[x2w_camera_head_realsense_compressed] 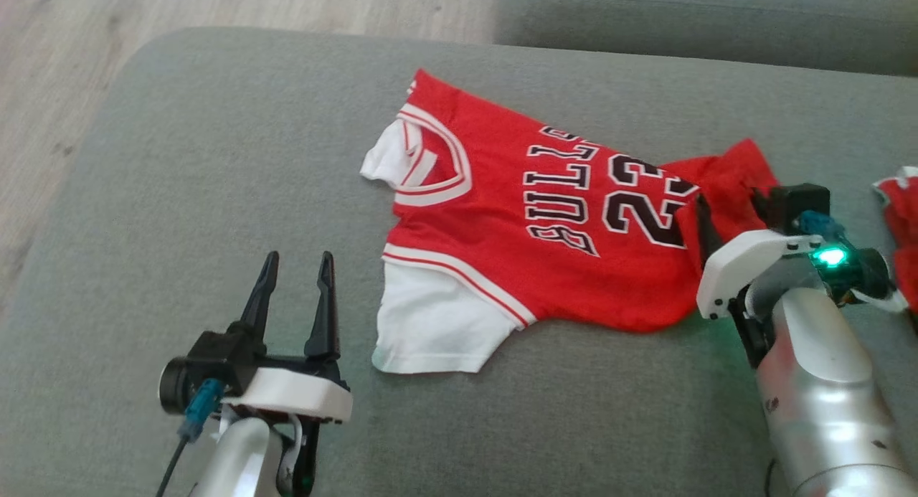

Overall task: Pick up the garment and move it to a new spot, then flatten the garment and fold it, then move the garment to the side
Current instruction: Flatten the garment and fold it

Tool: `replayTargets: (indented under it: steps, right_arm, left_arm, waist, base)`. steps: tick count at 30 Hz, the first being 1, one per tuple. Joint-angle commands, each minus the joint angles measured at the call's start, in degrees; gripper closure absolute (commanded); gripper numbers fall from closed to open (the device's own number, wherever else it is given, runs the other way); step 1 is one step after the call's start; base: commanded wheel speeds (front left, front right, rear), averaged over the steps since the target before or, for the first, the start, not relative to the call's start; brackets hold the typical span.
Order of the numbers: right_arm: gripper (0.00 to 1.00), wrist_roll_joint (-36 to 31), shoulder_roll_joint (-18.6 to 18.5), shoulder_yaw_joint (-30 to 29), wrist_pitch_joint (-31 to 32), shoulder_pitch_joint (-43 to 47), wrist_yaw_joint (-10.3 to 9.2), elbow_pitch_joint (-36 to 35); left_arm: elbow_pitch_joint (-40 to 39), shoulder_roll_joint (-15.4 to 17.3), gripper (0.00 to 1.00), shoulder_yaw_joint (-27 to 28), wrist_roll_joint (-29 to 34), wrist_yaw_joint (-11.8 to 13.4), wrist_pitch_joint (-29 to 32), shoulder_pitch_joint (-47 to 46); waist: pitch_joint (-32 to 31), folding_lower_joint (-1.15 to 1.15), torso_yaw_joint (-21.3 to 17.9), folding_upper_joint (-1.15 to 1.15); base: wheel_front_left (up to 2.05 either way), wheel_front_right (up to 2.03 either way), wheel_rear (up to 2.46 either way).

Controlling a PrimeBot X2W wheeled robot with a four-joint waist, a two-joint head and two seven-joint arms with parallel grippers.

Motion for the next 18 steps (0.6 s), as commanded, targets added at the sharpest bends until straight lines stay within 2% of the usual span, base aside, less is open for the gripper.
replayTargets:
  steps: [1, 7, 18]
  right_arm:
    - [0.0, 2.85, -0.03, 2.81, -3.23, -1.52, -0.04, -1.47]
    - [0.0, 10.09, -0.03, 4.78, -9.43, 3.81, -0.04, -7.2]
    - [0.0, 18.96, -0.03, 3.99, -12.19, 18.21, -0.04, -19.57]
  left_arm:
    - [-1.93, 0.17, 0.0, 2.09, -0.11, 0.44, -0.55, -2.28]
    - [-3.03, 0.16, 0.0, 2.96, 0.02, 0.67, -0.55, -1.41]
    - [-3.67, 0.16, 0.0, 3.29, 0.2, 0.88, -0.55, -0.03]
  waist:
    - [-1.0, -0.01, -1.89, 0.0]
    - [-2.77, -0.01, -6.46, 0.0]
    - [-4.13, -0.01, -9.69, 0.0]
  base:
    - [0.0, 0.0, 0.0]
    - [0.0, 0.0, 0.0]
    - [0.0, 0.0, 0.0]
